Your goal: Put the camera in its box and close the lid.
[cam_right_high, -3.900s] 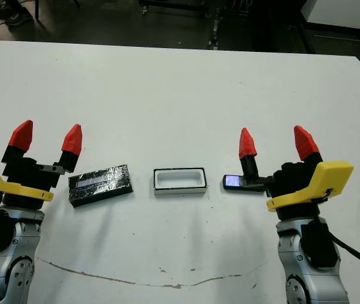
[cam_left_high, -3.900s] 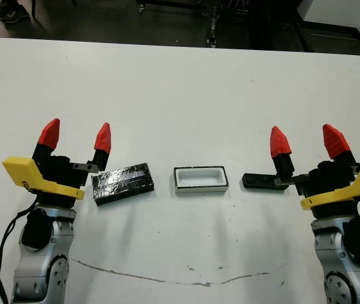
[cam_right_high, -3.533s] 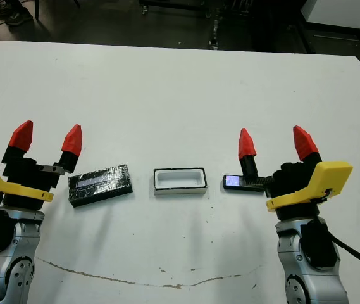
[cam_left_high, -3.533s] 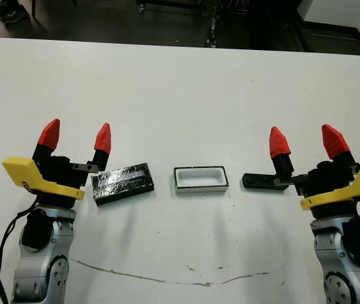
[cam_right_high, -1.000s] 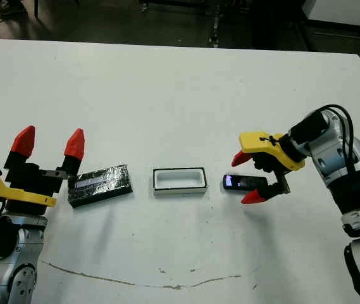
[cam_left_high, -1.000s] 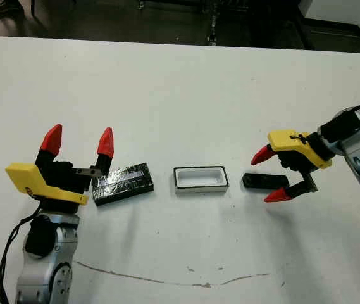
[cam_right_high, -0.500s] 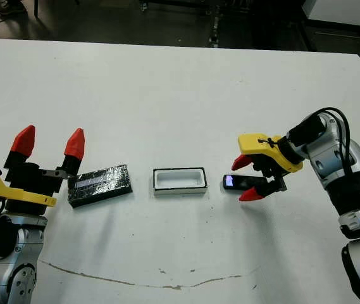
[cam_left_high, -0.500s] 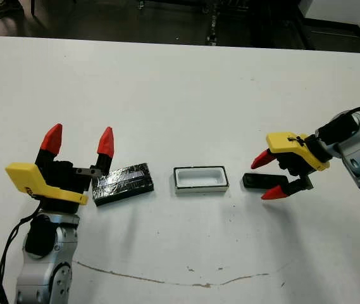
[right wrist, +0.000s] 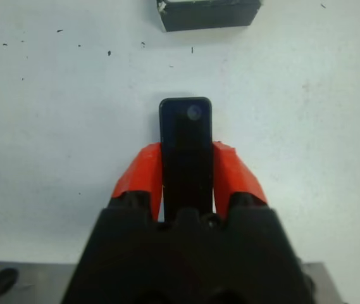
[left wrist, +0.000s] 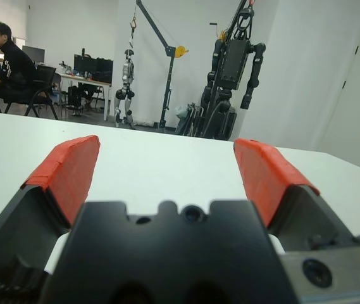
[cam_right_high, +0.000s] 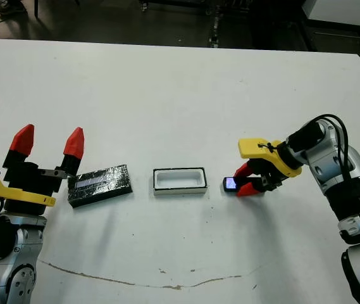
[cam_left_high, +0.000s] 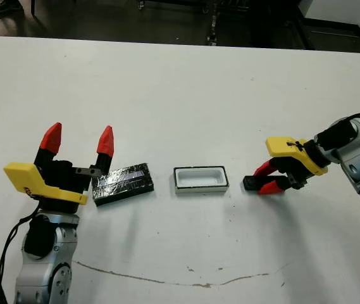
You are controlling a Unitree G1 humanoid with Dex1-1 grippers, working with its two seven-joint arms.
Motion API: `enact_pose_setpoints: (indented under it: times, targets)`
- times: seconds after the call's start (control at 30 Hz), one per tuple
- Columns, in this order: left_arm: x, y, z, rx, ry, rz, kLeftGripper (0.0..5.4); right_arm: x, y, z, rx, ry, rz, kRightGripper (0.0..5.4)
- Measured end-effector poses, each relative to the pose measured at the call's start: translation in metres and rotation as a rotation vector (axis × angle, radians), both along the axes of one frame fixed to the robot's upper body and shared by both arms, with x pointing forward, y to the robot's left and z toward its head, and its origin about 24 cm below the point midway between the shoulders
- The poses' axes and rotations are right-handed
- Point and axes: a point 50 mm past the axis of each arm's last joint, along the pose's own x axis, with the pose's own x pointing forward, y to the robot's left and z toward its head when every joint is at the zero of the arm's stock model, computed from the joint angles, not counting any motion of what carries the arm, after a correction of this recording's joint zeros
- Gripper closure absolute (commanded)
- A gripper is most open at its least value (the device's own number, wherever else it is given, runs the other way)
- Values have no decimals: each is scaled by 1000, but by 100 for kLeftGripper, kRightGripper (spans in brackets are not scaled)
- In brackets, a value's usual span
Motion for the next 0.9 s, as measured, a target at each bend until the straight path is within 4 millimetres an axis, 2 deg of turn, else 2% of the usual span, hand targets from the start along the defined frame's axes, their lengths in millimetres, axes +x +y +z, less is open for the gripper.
enact_pose_setpoints:
  times: [0.37, 0.57, 0.77, 0.9]
  targets:
    - [-1, 1, -1, -1, 3, 4, 0, -3, 2, -1, 25, -61, 2, 374]
    - [-2, 2, -2, -1, 8, 6, 0, -6, 5, 0, 65, -122, -58, 374]
    - [-2, 1, -2, -1, 10, 5, 0, -1, -4, 14, 174, -61, -248, 374]
    - [-2, 1, -2, -1, 10, 5, 0, 7, -2, 36, 283, -60, -267, 374]
